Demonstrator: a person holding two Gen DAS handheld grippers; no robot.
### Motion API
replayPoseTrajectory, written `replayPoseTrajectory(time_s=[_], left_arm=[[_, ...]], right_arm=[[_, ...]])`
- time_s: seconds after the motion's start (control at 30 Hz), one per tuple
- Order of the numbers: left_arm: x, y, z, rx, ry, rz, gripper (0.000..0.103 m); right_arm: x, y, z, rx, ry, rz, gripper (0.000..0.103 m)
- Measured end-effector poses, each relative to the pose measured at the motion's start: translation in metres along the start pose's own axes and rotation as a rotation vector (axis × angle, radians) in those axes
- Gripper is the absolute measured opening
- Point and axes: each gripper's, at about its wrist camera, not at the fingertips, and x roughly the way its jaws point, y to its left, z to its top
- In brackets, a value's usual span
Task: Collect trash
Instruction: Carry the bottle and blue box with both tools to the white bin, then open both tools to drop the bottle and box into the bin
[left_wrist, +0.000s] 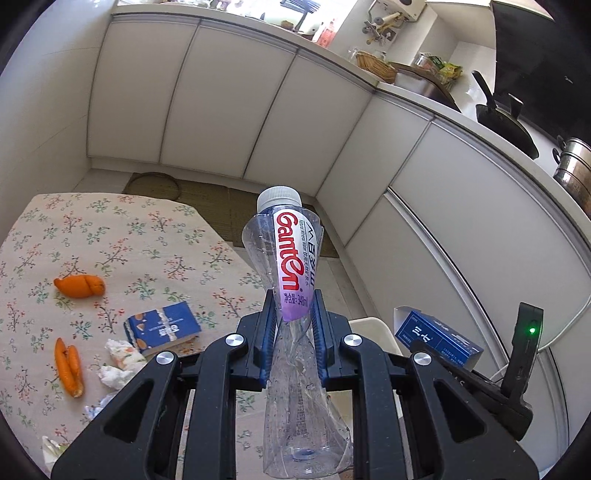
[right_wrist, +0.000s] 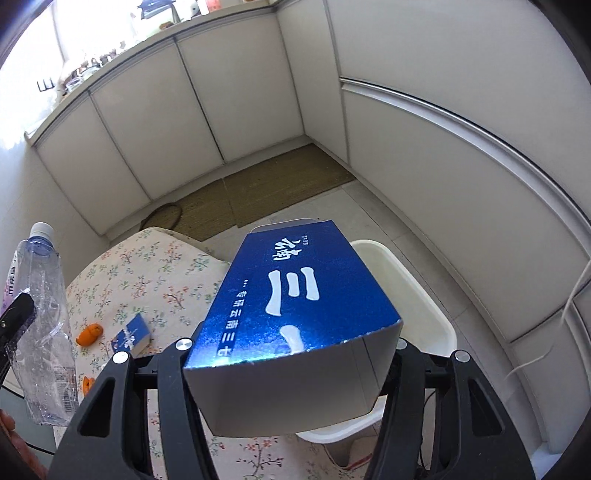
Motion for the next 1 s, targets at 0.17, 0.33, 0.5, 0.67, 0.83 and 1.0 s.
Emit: replayPoseTrajectory(time_s=[0.17,0.33,0.5,0.67,0.83,1.0], left_arm=[[0.024,-0.037,-0.009,0.041,0.027,-0.061,0.018],[0.049,-0.067,-0.019,0.051,0.071,-0.111,0.018],[0.069,-0.098,-0.034,0.095,0.093,-0.136,0.018],[0.093,-0.12,-0.05,0.138,0.119,-0.151,0.018],[0.115,-0.131,-0.06,0.166,0.137,-0.166,0.018],[0.124,-0.132,-0.062,0.16,0.144,-0.164,0.025]], right_arm=[[0.0,-0.037,-0.001,0.057,0.025,-0.041,0.062],[-0.009,-0.067,-0.001,0.081,-0.031,-0.119,0.075],[-0.023,-0.094,0.0,0.077,-0.143,-0.26,0.081],[-0.032,-0.118,0.0,0.103,-0.207,-0.359,0.087],[-0.029,-0.131,-0.004,0.113,-0.196,-0.389,0.087],[-0.033,-0.128,-0.006,0.082,-0.232,-0.411,0.087]])
